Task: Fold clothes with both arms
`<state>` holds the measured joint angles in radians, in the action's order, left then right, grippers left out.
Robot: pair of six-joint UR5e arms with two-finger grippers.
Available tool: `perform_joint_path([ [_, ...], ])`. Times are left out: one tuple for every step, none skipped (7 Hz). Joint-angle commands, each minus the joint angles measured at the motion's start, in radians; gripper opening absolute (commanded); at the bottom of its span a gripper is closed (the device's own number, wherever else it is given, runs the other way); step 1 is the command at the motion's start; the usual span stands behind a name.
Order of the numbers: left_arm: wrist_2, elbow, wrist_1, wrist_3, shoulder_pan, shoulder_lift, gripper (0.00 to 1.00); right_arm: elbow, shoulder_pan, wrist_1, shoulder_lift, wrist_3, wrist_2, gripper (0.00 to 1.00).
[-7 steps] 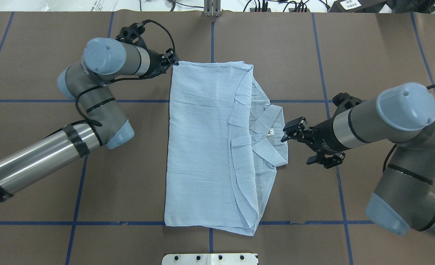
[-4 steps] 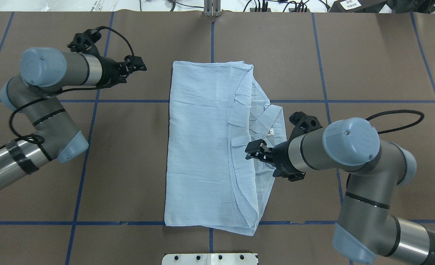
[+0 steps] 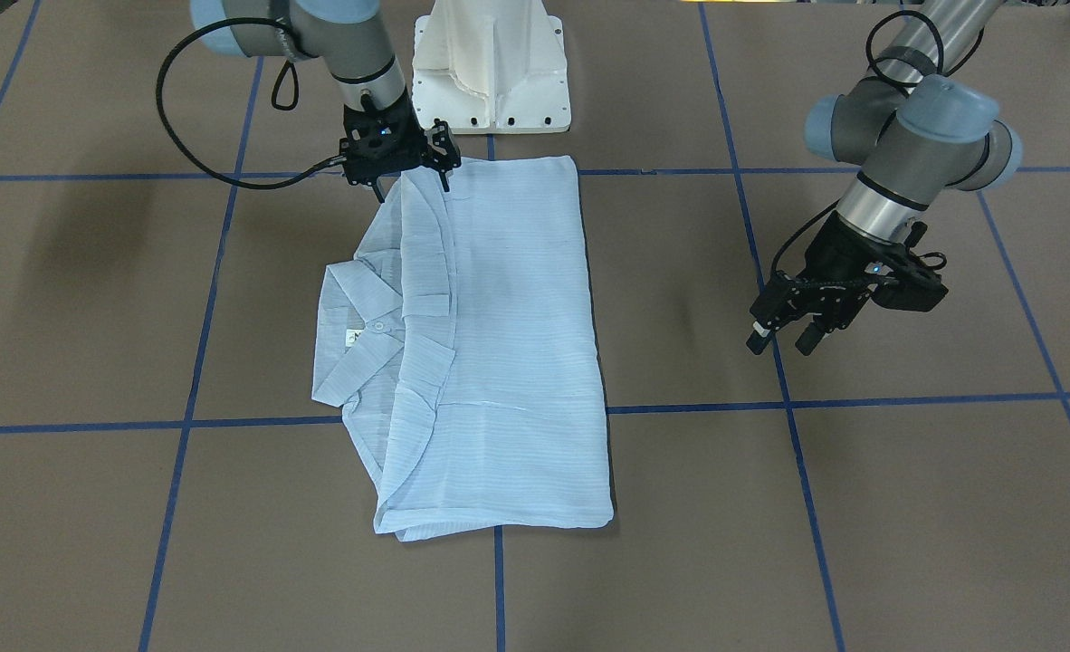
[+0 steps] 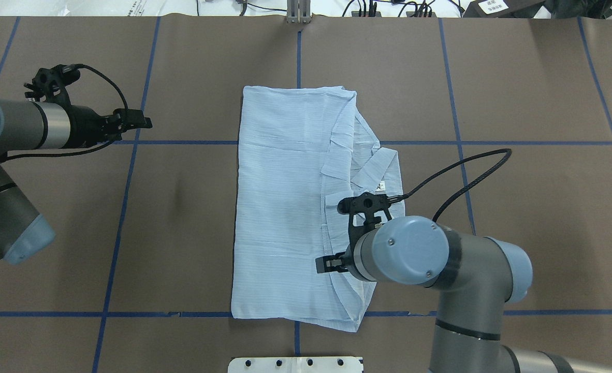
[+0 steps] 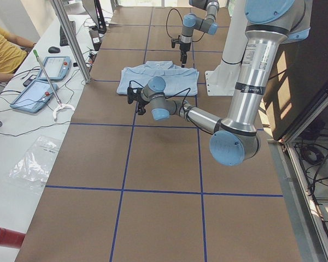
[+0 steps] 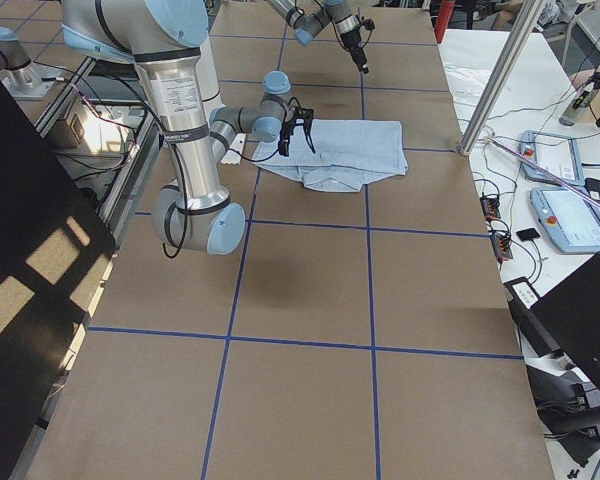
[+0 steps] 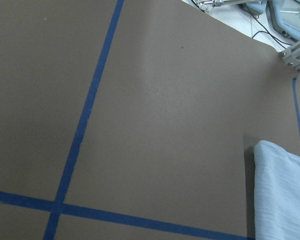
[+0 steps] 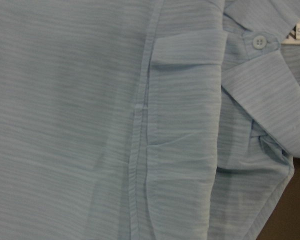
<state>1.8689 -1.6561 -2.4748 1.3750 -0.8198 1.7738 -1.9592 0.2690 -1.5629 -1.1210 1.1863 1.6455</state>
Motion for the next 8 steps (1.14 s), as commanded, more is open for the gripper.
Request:
perform_joint_path([
  [0.041, -0.013, -0.001, -0.014, 0.001, -0.008, 0.90, 0.008, -0.106, -0.165, 0.035, -0.115, -0.199, 1.00],
  [0.064, -0.022, -0.001, -0.014, 0.001, -0.008, 0.90, 0.008, -0.135, -0.239, 0.050, -0.204, -0.263, 1.00],
  [0.085, -0.042, -0.003, -0.014, 0.001, -0.010, 0.90, 0.025, -0.146, -0.397, 0.119, -0.227, -0.288, 1.00],
  [0.085, -0.050, -0.001, -0.013, 0.001, -0.011, 0.90, 0.046, -0.149, -0.408, 0.141, -0.238, -0.291, 1.00],
  [0.085, -0.051, -0.001, -0.013, -0.001, -0.011, 0.91, 0.065, -0.149, -0.408, 0.150, -0.238, -0.291, 1.00],
  [0.093, -0.050, -0.001, -0.013, 0.001, -0.011, 0.90, 0.083, -0.149, -0.402, 0.152, -0.240, -0.291, 1.00],
  [0.093, -0.050, -0.001, -0.013, 0.001, -0.011, 0.91, 0.086, -0.148, -0.401, 0.153, -0.272, -0.289, 1.00],
  [0.093, -0.050, -0.001, -0.013, 0.001, -0.011, 0.91, 0.092, -0.148, -0.398, 0.155, -0.277, -0.289, 1.00],
])
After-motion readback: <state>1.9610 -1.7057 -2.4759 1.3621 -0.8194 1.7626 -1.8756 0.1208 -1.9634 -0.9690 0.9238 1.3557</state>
